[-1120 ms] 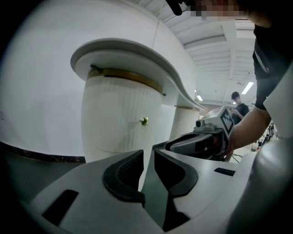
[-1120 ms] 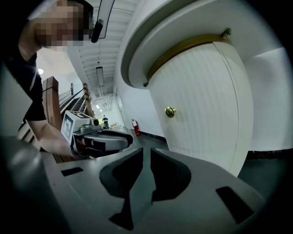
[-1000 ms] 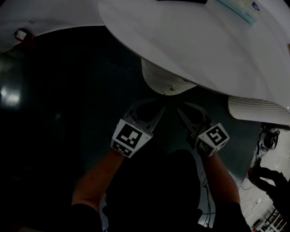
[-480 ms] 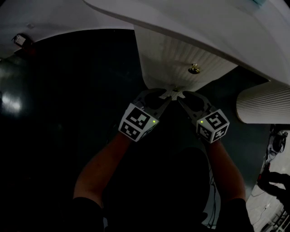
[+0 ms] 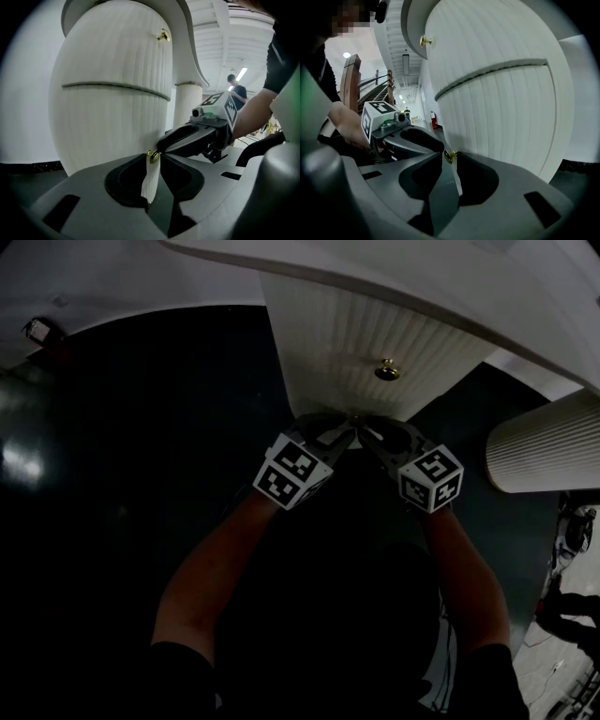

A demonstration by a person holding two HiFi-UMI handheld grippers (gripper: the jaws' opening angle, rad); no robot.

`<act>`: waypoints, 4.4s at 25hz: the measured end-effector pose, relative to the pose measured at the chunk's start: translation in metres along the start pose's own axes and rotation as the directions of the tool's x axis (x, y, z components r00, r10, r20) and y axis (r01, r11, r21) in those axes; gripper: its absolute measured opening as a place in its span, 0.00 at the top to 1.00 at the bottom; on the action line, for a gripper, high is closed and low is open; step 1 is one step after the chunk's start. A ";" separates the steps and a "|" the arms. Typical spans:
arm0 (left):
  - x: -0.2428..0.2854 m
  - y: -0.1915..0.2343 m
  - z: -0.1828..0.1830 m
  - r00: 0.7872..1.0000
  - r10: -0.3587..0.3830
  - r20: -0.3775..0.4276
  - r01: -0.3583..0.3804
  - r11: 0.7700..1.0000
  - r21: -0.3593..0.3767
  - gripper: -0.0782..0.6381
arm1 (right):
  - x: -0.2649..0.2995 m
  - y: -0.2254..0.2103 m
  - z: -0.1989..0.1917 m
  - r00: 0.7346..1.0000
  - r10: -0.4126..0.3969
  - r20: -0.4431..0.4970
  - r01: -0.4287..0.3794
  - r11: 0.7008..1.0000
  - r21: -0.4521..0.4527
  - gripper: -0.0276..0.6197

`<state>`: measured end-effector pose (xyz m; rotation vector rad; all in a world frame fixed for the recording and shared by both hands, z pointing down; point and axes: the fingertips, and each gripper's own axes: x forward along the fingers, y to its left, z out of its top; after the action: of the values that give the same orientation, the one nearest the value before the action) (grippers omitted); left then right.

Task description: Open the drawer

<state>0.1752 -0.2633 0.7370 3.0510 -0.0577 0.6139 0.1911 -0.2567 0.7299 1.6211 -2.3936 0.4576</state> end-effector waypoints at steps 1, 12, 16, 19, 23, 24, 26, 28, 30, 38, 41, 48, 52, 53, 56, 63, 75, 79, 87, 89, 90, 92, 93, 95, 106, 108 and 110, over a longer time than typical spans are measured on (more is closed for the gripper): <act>0.003 0.001 0.002 1.000 0.003 -0.003 -0.003 1.000 0.015 0.75 | 0.001 -0.002 0.001 1.000 -0.003 0.000 0.003 1.000 -0.003 0.83; 0.008 0.006 -0.007 0.999 -0.031 -0.043 0.033 0.998 0.047 0.80 | 0.014 0.001 -0.005 0.999 0.040 -0.003 -0.040 0.998 -0.047 0.86; 0.012 0.001 -0.014 0.996 -0.056 -0.069 0.063 0.993 0.097 0.80 | 0.014 0.000 -0.007 0.999 0.041 0.028 -0.041 0.999 -0.016 0.86; 0.015 0.005 -0.013 0.996 -0.060 -0.058 0.066 0.992 0.106 0.80 | 0.014 0.000 -0.007 0.998 0.054 0.035 -0.053 0.998 -0.026 0.87; 0.014 0.005 -0.010 0.992 -0.106 -0.064 0.113 0.986 0.120 0.82 | 0.014 0.001 -0.005 0.996 0.072 0.054 -0.070 0.997 -0.023 0.87; 0.014 0.004 -0.009 0.991 -0.112 -0.069 0.120 0.985 0.123 0.84 | 0.014 0.001 -0.005 0.996 0.072 0.055 -0.071 0.997 -0.027 0.88; 0.014 0.003 -0.008 0.990 -0.123 -0.073 0.131 0.984 0.117 0.84 | 0.014 0.001 -0.004 0.996 0.072 0.049 -0.070 0.997 -0.041 0.88; 0.014 0.002 -0.009 0.989 -0.132 -0.069 0.139 0.985 0.105 0.84 | 0.014 0.002 -0.005 0.997 0.073 0.040 -0.071 0.996 -0.052 0.88; 0.012 0.002 -0.009 0.990 -0.126 -0.060 0.132 0.986 0.106 0.85 | 0.014 0.003 -0.005 0.997 0.074 0.030 -0.072 0.995 -0.066 0.89; 0.009 -0.013 -0.012 0.992 -0.119 -0.047 0.124 0.984 0.125 0.85 | 0.004 0.013 -0.012 0.995 0.093 0.025 -0.091 0.992 -0.087 0.90; -0.003 -0.029 -0.018 0.983 -0.168 -0.067 0.176 0.974 0.144 0.85 | -0.004 0.032 -0.019 0.993 0.118 0.020 -0.116 0.989 -0.094 0.90; -0.020 -0.053 -0.030 0.979 -0.184 -0.088 0.194 0.973 0.123 0.85 | -0.016 0.059 -0.030 0.992 0.117 -0.036 -0.120 0.990 -0.079 0.90; -0.025 -0.059 -0.032 0.976 -0.201 -0.089 0.210 0.971 0.110 0.85 | -0.020 0.067 -0.031 0.991 0.119 -0.057 -0.123 0.990 -0.070 0.90; -0.028 -0.060 -0.032 0.975 -0.204 -0.088 0.213 0.971 0.107 0.85 | -0.020 0.069 -0.032 0.991 0.119 -0.059 -0.123 0.990 -0.069 0.90; -0.032 -0.065 -0.036 0.975 -0.205 -0.082 0.212 0.973 0.092 0.85 | -0.022 0.076 -0.035 0.990 0.127 -0.068 -0.132 0.988 -0.075 0.90; -0.036 -0.069 -0.036 0.972 -0.222 -0.077 0.228 0.971 0.079 0.85 | -0.040 0.082 -0.019 0.992 0.112 -0.051 -0.119 0.979 -0.166 0.90; -0.038 -0.071 -0.023 0.974 -0.225 -0.031 0.227 0.971 0.077 0.82 | -0.100 0.090 0.103 0.962 0.058 0.267 -0.019 0.989 -0.146 0.90; -0.036 -0.073 -0.019 0.974 -0.221 -0.039 0.224 0.967 0.119 0.81 | -0.101 0.083 0.107 0.964 0.031 0.266 0.009 0.989 -0.145 0.90; -0.035 -0.070 -0.019 0.980 -0.197 -0.040 0.201 0.967 0.154 0.81 | -0.098 0.076 0.108 0.969 0.011 0.248 0.030 0.986 -0.161 0.93; -0.035 -0.069 -0.019 0.981 -0.192 -0.037 0.195 0.969 0.152 0.81 | -0.097 0.075 0.108 0.970 0.006 0.243 0.034 0.986 -0.160 0.93; -0.035 -0.069 -0.019 0.982 -0.188 -0.036 0.191 0.970 0.151 0.81 | -0.097 0.074 0.107 0.971 0.001 0.240 0.037 0.987 -0.153 0.93; -0.034 -0.067 -0.018 0.983 -0.178 -0.036 0.182 0.971 0.152 0.81 | -0.096 0.072 0.107 0.973 -0.009 0.232 0.044 0.989 -0.143 0.93; -0.033 -0.066 -0.018 0.984 -0.174 -0.038 0.178 0.972 0.155 0.81 | -0.095 0.070 0.107 0.974 -0.016 0.227 0.050 0.988 -0.143 0.93; -0.031 -0.064 -0.017 0.984 -0.171 -0.043 0.176 0.971 0.161 0.81 | -0.094 0.065 0.108 0.974 -0.030 0.224 0.062 0.988 -0.139 0.93; -0.026 -0.060 -0.013 0.982 -0.190 -0.022 0.191 0.970 0.149 0.82 | -0.075 0.025 0.125 0.967 -0.130 0.221 0.132 0.991 0.006 0.93; -0.026 -0.059 -0.013 0.980 -0.198 -0.013 0.198 0.970 0.143 0.82 | -0.075 0.022 0.128 0.971 -0.130 0.203 0.130 0.991 0.016 0.93; -0.028 -0.061 -0.015 0.978 -0.210 -0.010 0.209 0.967 0.143 0.82 | -0.080 0.015 0.137 0.968 -0.144 0.208 0.149 0.989 -0.009 0.93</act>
<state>0.1459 -0.2008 0.7386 3.1359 0.3186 0.6192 0.2062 -0.2328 0.5732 1.9023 -2.3860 0.2423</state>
